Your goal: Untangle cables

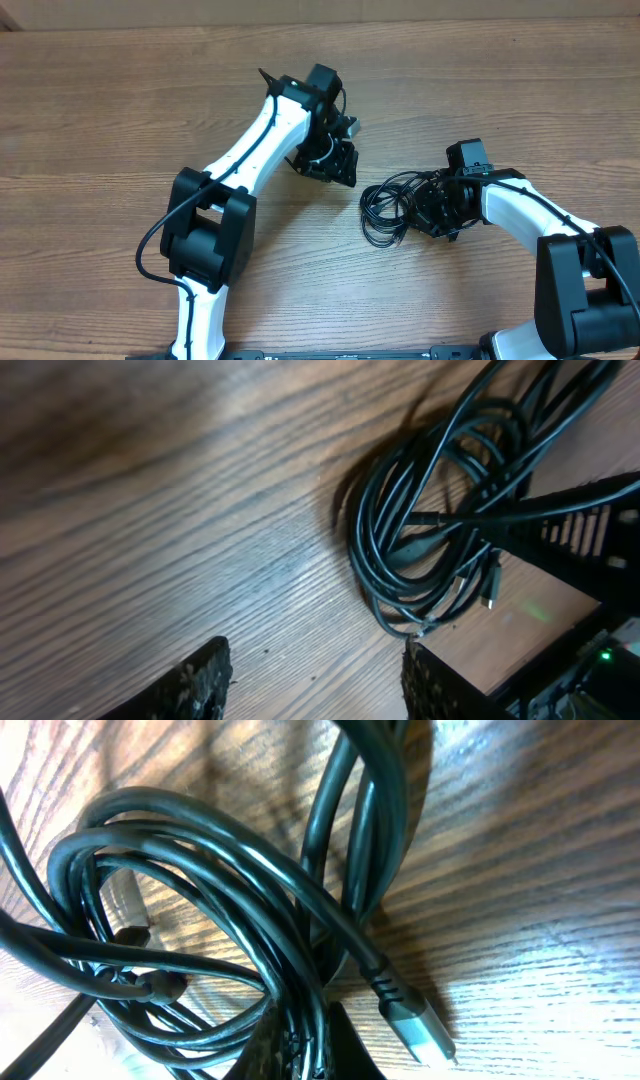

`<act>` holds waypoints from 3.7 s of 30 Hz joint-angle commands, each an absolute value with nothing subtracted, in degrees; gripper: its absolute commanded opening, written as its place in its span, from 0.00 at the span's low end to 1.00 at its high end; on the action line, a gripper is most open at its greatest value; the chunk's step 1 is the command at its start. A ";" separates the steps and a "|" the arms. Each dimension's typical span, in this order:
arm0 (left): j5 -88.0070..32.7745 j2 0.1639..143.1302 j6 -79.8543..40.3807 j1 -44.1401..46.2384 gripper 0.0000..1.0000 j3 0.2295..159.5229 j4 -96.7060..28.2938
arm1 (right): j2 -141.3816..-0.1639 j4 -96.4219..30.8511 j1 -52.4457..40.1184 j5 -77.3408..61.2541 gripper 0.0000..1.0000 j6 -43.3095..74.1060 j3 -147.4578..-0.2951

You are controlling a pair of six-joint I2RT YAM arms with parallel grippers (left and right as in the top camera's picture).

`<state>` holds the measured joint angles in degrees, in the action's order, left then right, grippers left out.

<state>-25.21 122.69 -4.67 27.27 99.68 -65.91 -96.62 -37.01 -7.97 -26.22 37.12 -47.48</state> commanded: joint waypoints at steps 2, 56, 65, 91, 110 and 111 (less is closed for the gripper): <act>-25.36 121.58 -8.36 29.32 0.53 94.54 -62.67 | -96.55 -37.08 -8.38 -27.05 0.04 38.13 -46.06; -25.89 120.95 1.72 29.06 0.42 91.61 -61.32 | -91.70 -39.13 -14.87 -15.03 0.56 36.49 -56.14; -16.88 120.97 -9.50 29.34 0.45 90.02 -63.18 | -94.02 -39.83 -14.87 -15.09 0.56 37.76 -55.77; -17.65 120.99 6.92 30.57 0.04 82.59 -53.65 | -94.32 -39.75 -15.42 -26.70 0.59 36.82 -55.75; -22.35 120.99 2.83 30.04 0.37 85.34 -54.08 | -94.32 -37.15 -21.93 -18.90 0.43 63.86 -55.66; -22.35 120.99 2.74 30.04 0.41 85.34 -54.08 | -94.32 -37.15 -22.37 -17.41 0.42 65.19 -55.61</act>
<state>-21.02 120.03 3.90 30.26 84.05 -54.19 -94.04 -37.39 -21.28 -22.65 58.04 -56.16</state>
